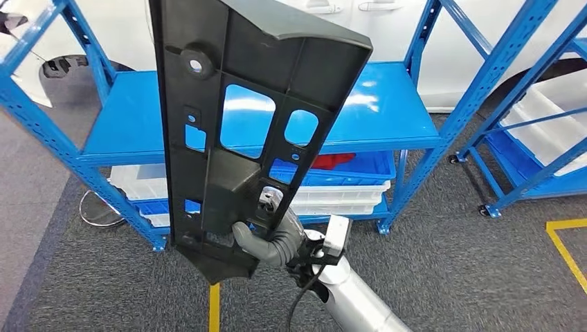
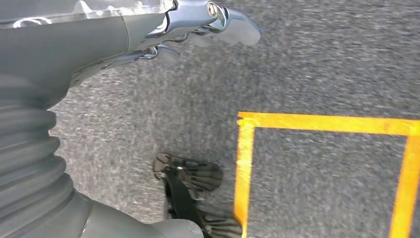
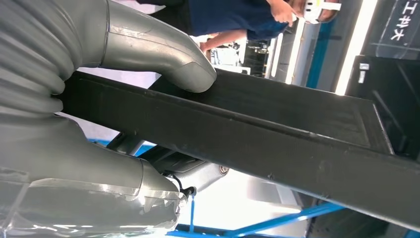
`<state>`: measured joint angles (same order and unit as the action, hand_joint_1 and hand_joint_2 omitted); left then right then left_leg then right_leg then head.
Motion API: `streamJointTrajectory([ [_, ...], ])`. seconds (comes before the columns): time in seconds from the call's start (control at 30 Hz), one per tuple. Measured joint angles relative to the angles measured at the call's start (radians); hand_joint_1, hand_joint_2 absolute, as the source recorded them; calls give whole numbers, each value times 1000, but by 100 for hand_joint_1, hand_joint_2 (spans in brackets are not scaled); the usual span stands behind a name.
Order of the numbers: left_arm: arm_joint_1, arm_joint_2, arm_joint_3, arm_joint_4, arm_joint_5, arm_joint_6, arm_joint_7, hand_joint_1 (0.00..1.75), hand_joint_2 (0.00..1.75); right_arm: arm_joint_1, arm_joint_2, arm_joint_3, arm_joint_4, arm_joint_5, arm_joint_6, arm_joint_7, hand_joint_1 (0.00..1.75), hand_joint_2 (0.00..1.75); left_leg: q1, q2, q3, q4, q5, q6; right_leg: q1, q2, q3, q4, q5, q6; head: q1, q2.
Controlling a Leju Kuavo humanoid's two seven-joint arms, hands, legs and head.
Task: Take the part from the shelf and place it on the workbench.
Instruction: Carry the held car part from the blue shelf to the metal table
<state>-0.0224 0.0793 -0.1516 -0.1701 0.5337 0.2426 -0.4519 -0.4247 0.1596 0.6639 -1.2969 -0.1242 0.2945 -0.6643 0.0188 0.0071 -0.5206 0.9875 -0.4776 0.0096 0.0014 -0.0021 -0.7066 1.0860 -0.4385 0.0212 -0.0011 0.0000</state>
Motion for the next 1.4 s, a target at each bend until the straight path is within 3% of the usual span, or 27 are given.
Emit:
streamJointTrajectory([
  [0.07, 1, 0, 0, 0, 0, 1, 4, 0, 175, 2, 0, -2, 3, 0, 4, 1, 175, 175, -3, 1, -27, 2, 21, 5, -3, 0, -30, 136, -95, 6, 2, 0],
  [0.1, 1, 0, 0, 0, 0, 2, 7, 0, 175, 3, 0, -3, 4, 1, 5, 1, 175, 175, -4, 1, -41, 3, 29, 6, -4, 0, -35, 188, -111, 7, 2, 0],
  [0.17, 1, 0, 0, 0, 0, 8, 19, 0, 175, 6, 0, -7, 6, 3, 5, 0, 175, 175, -8, 1, -66, 4, 45, 6, -3, 0, -5, 202, -78, 1, 2, 0],
  [0.23, 2, -2, -1, 0, 0, 13, 31, 0, 175, 7, 0, -12, -1, 5, 5, -2, 175, 175, -12, 0, -85, 4, 61, 4, 4, 1, 89, 78, -34, -20, 2, 0],
  [0.3, 2, -6, -2, 0, 0, 18, 38, 0, 175, 7, 0, -17, -16, 8, 4, -4, 175, 175, -10, 1, -95, 4, 74, -4, 14, 0, 180, -65, -42, -40, 0, 0],
  [0.33, 2, -7, -3, 0, 0, 20, 39, 0, 175, 7, -1, -22, -24, 9, 2, -5, 175, 175, -7, 3, -97, 2, 80, -10, 19, 0, 200, -101, -54, -44, 0, 0],
  [0.4, 1, -7, -3, 0, 2, 25, 39, 0, 175, 10, -6, -35, -43, 12, -7, -6, 175, 175, -3, 4, -98, -2, 89, -21, 19, -1, 209, -127, -48, -47, 0, 0],
  [0.47, 2, -7, -3, 0, 3, 27, 37, 0, 175, 17, -12, -54, -65, 17, -14, -6, 175, 175, -5, 2, -108, 24, 64, -28, 11, 1, 211, -142, -32, -54, -1, 0],
  [0.57, 4, -3, -3, 0, 6, 30, 34, 0, 175, 35, -24, -85, -96, 33, -19, -8, 175, 175, -3, -1, -175, 213, -48, -38, 6, 7, 203, -146, -19, -57, -2, 0],
  [0.6, 5, -2, -3, 0, 7, 31, 33, 0, 175, 44, -29, -94, -103, 38, -21, -8, 175, 175, -1, -1, -194, 273, -72, -42, 5, 12, 198, -143, -16, -56, -2, 0],
  [0.63, 5, -1, -3, 0, 8, 31, 33, 0, 175, 52, -34, -101, -109, 42, -22, -8, 175, 175, 0, -1, -196, 297, -75, -46, 4, 17, 194, -138, -15, -55, -2, 0],
  [0.67, 5, 0, -3, 0, 8, 31, 32, 0, 175, 57, -39, -108, -115, 46, -24, -8, 175, 175, 3, -1, -178, 278, -57, -48, 2, 25, 189, -132, -15, -53, -2, 0],
  [0.7, 5, 0, -3, 0, 8, 32, 31, 0, 175, 61, -43, -113, -122, 51, -26, -10, 175, 175, 6, -6, -142, 220, -26, -51, -1, 33, 184, -123, -17, -49, -2, 0],
  [0.77, 6, 0, -3, 0, 10, 34, 30, 0, 175, 65, -51, -123, -139, 67, -32, -14, 175, 175, 13, -41, -64, 87, 13, -54, -5, 51, 169, -103, -23, -38, -2, 0],
  [0.83, 5, 0, -3, 0, 11, 34, 29, 0, 175, 69, -62, -132, -162, 81, -41, -17, 175, 175, 15, -70, -35, 31, 10, -51, -6, 68, 151, -87, -23, -26, -2, 0],
  [0.87, 4, 0, -3, 0, 11, 33, 29, 0, 175, 73, -70, -138, -176, 86, -47, -16, 175, 175, 13, -69, -36, 30, 8, -46, -6, 76, 144, -83, -20, -19, -2, 0],
  [0.9, 2, 0, -3, 0, 9, 33, 31, 0, 175, 77, -79, -144, -192, 90, -53, -13, 175, 175, 14, -59, -39, 28, 9, -40, -5, 85, 140, -81, -18, -13, -1, 0],
  [0.97, -1, -2, -4, 0, 2, 35, 35, 0, 175, 83, -96, -158, -223, 100, -68, -4, 175, 175, 15, -38, -39, 23, 13, -23, -4, 68, 124, -55, -35, -2, 2, 0],
  [1.07, -1, -4, -8, 0, -9, 55, 36, 0, 175, 94, -113, -167, -256, 127, -96, 1, 175, 175, 10, -2, -44, 20, 17, -5, -8, 18, 38, 124, -125, 11, 9, 0],
  [1.1, 0, -4, -10, 0, -11, 64, 36, 0, 175, 100, -118, -168, -263, 136, -106, 1, 175, 175, 8, 10, -46, 20, 18, -4, -10, 13, 8, 189, -148, 14, 9, 0],
  [1.13, 0, -5, -12, 0, -13, 73, 35, 0, 175, 106, -124, -168, -268, 145, -115, 1, 175, 175, 7, 22, -47, 21, 18, -3, -11, 11, -7, 221, -152, 15, 9, 0],
  [1.17, -1, -5, -14, 0, -16, 83, 33, 0, 175, 111, -128, -168, -274, 152, -124, 1, 175, 175, 6, 32, -47, 22, 18, -3, -12, 9, -3, 215, -138, 14, 9, 0],
  [1.2, -2, -6, -17, 0, -19, 92, 31, 0, 175, 115, -133, -169, -281, 159, -132, 1, 175, 175, 5, 43, -47, 23, 18, -3, -12, 4, 24, 165, -108, 12, 9, 0],
  [1.23, -3, -7, -20, 0, -22, 99, 29, 0, 175, 117, -136, -169, -291, 165, -139, 1, 175, 175, 4, 51, -46, 23, 18, -3, -11, -11, 66, 88, -72, 8, 9, 0],
  [1.3, -5, -9, -24, 0, -31, 103, 28, 0, 175, 118, -141, -168, -313, 176, -153, 2, 175, 175, 0, 66, -46, 25, 18, -9, -3, -47, 132, -43, -30, -4, 9, 0],
  [1.33, -6, -9, -27, 0, -36, 101, 29, 0, 175, 118, -144, -168, -323, 180, -157, 2, 175, 175, -2, 74, -45, 25, 19, -14, 1, -57, 144, -71, -25, -10, 9, 0],
  [1.4, -6, -10, -35, 0, -48, 90, 37, 0, 175, 122, -149, -166, -341, 188, -164, 3, 175, 175, -5, 90, -43, 21, 22, -25, 5, -44, 140, -80, -20, -22, 8, 0],
])
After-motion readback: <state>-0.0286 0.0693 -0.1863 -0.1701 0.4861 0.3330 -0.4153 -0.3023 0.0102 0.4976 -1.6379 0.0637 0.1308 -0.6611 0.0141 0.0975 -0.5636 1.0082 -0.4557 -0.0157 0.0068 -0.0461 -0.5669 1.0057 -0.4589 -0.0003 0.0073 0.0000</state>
